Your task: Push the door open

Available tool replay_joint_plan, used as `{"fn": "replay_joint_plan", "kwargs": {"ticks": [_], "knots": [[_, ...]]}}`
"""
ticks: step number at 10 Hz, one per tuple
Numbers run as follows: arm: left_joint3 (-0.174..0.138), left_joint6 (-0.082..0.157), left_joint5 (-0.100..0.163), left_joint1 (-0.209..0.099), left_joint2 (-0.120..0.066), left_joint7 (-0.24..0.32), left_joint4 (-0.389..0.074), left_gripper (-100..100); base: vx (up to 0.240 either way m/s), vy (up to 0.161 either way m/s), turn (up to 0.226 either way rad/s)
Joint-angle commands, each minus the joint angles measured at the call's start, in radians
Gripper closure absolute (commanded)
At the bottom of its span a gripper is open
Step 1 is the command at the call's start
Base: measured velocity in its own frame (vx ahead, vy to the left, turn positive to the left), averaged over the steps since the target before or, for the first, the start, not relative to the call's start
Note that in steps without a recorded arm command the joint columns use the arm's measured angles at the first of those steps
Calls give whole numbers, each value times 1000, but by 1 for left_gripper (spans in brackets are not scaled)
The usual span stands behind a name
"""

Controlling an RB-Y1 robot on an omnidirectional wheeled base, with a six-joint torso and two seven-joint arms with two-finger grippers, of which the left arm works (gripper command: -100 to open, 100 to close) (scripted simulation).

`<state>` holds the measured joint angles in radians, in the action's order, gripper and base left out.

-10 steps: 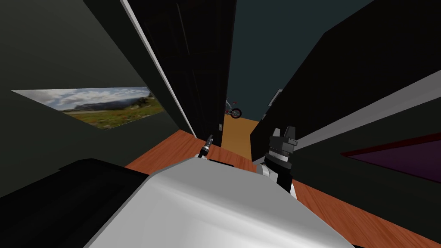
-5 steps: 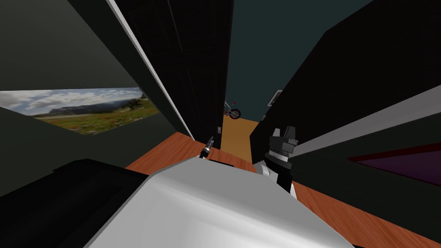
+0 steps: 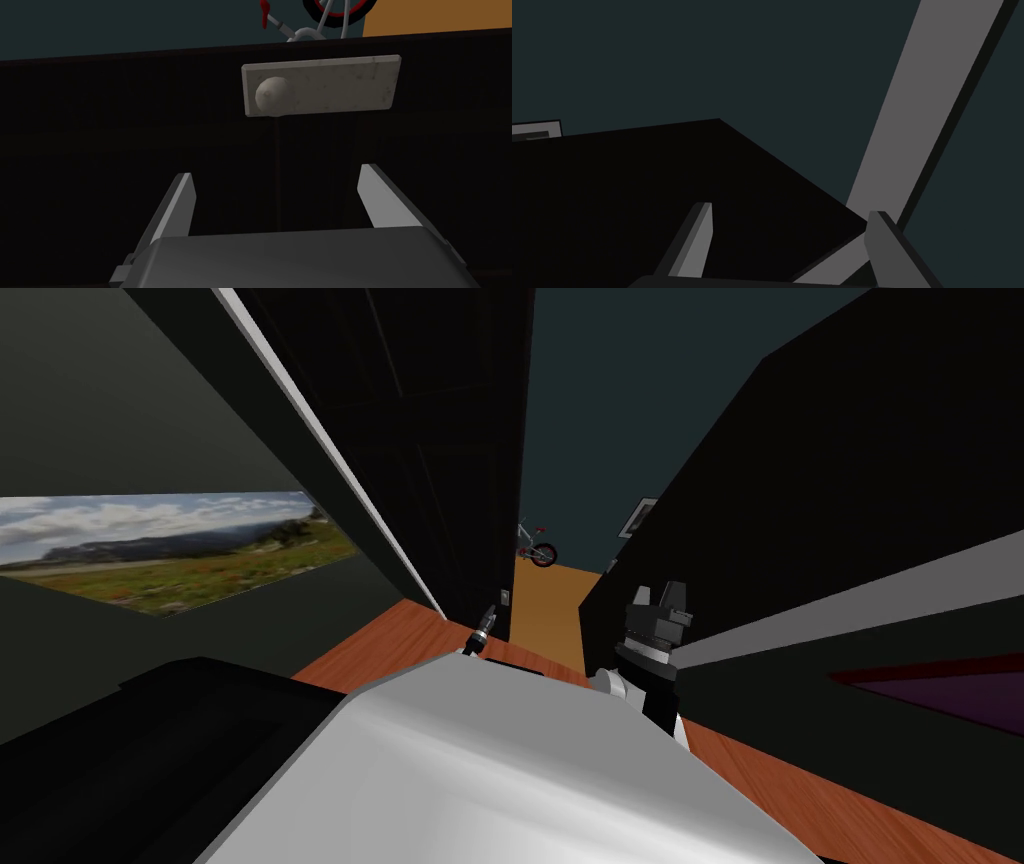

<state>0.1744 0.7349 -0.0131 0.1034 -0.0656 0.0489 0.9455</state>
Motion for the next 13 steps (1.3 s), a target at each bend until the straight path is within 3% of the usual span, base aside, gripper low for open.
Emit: {"fn": "replay_joint_plan", "kwargs": {"ticks": [1,8,9,13], "knots": [[-5,-1,2,-7,0,-2,-7,-100,216,-37,-25],[-19,-2,7,-28,16,-6,-30,-100,167,-19,-18],[-19,-2,7,-28,16,-6,-30,100,-16,-1,-5],[-19,-2,7,-28,16,-6,-30,100,-13,2,-2]]}}
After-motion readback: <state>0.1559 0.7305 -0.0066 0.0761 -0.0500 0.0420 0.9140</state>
